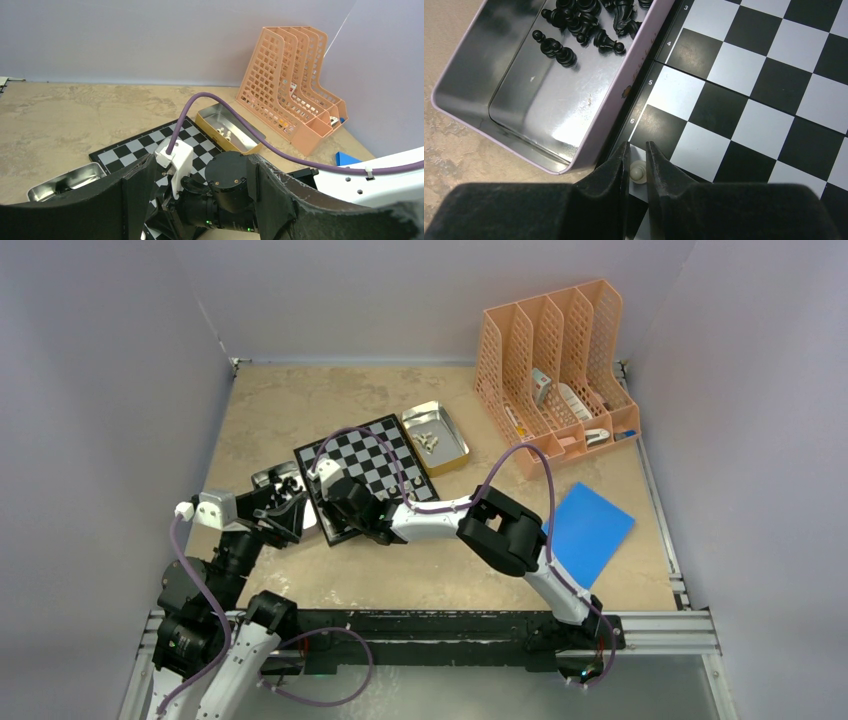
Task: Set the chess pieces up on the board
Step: Place the chess piece on the chessboard.
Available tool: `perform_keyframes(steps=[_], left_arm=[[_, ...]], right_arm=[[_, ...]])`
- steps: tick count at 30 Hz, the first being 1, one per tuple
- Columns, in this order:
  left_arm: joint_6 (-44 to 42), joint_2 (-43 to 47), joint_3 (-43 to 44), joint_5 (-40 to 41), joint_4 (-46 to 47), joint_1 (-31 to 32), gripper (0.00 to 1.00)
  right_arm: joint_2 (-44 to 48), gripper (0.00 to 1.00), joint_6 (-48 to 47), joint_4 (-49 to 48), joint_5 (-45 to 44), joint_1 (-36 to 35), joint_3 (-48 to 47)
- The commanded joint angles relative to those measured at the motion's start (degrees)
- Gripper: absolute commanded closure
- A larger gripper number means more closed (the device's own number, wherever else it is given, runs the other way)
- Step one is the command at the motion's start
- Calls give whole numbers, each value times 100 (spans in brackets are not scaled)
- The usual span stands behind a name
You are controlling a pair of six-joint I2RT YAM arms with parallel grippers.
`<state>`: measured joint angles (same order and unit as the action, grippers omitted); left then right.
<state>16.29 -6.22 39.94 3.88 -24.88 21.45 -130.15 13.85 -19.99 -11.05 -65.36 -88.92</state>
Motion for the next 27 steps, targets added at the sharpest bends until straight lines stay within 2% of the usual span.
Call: perform_keyframes(steps=[1,12,27], left_arm=[[-12,15,22,69,160,17,34],[-3,11,22,70,159,17,34],[146,-95,105,41,29,17,34]], right_arm=[[55,79,-60,-66,-65,-38,-169],[245,76,-24,-105,-42,-38,-117],[1308,59,3,134,-68,63,113]])
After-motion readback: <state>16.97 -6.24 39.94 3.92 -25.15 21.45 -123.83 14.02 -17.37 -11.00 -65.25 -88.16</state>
